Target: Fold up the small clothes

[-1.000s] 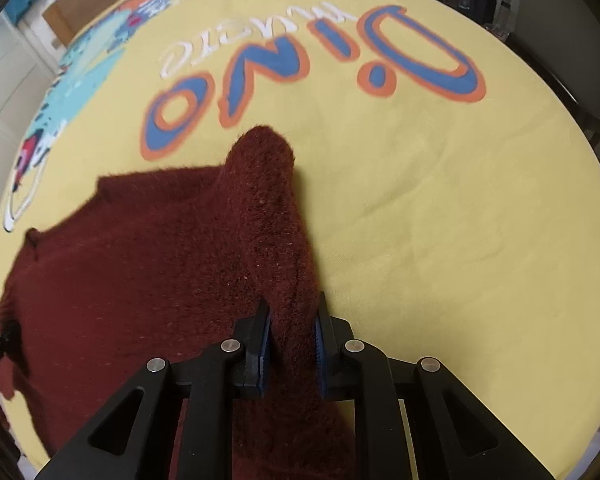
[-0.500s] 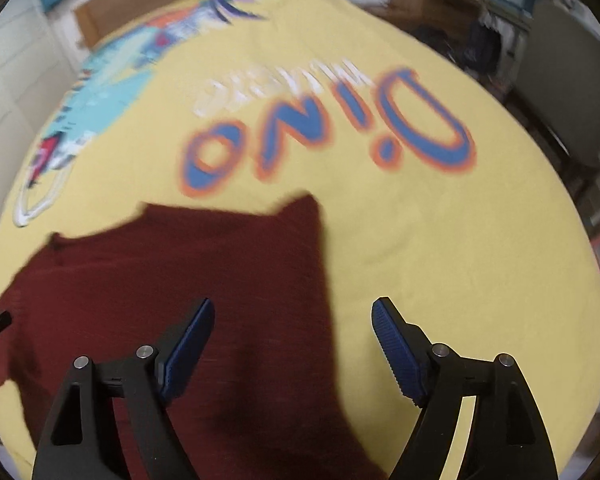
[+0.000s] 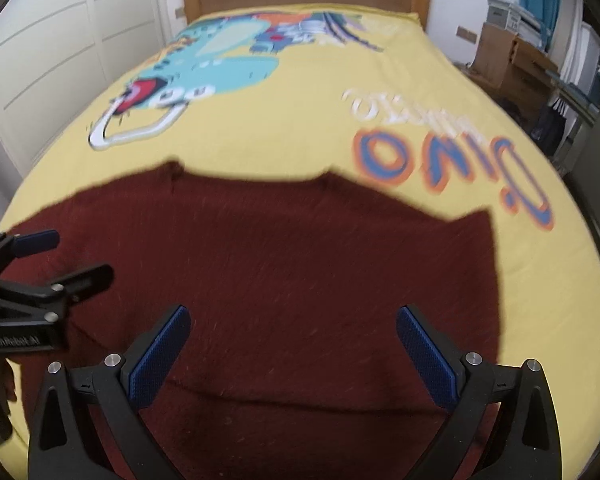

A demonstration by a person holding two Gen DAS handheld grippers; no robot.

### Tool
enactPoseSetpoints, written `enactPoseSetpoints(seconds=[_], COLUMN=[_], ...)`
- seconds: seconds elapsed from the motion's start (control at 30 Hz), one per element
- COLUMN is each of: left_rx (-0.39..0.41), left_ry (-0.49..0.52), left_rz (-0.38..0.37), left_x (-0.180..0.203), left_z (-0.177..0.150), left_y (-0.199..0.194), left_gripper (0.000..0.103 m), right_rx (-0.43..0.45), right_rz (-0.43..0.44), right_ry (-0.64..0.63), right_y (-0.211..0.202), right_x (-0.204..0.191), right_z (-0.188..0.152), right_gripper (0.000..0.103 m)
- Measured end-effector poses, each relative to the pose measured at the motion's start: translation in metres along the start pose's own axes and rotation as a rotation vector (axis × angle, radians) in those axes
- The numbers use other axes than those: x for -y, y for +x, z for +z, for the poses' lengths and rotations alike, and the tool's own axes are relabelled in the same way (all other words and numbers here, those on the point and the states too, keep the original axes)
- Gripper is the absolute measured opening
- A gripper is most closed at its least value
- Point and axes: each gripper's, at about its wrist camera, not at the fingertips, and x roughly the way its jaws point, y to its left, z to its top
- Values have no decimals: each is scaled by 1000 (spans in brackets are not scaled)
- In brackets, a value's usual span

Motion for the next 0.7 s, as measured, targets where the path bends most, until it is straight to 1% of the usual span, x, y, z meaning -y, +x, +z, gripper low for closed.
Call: enactPoseSetpoints(seconds=[0.1,0.2,0.4,0.5,0.57,0.7], left_rx=[-54,-28,-14,-24,-27,-25], left_ry=[8,3,11,-7,-13,-6], left_rz=[38,29,107,97,93,130], left_x=[-4,-16,-38,-46,-47,-42], left_z=[-17,-25,-27,-31,-32,-33], left_y=[24,23,20,23,24,27], left_gripper=[102,102,102,102,102,102], right_rx=[-38,-72,-59,-57,-56,-40], right_rz=[-35,-72,-122,-131,-125,-133], right_ry=[-8,6,65,93,90,53], right_y=[22,36,32,28,28,33], right_x=[-2,9,52,70,76,72], right_z=[-15,-26,-34,-37,-40,-48], right_gripper=[103,103,103,103,102,103])
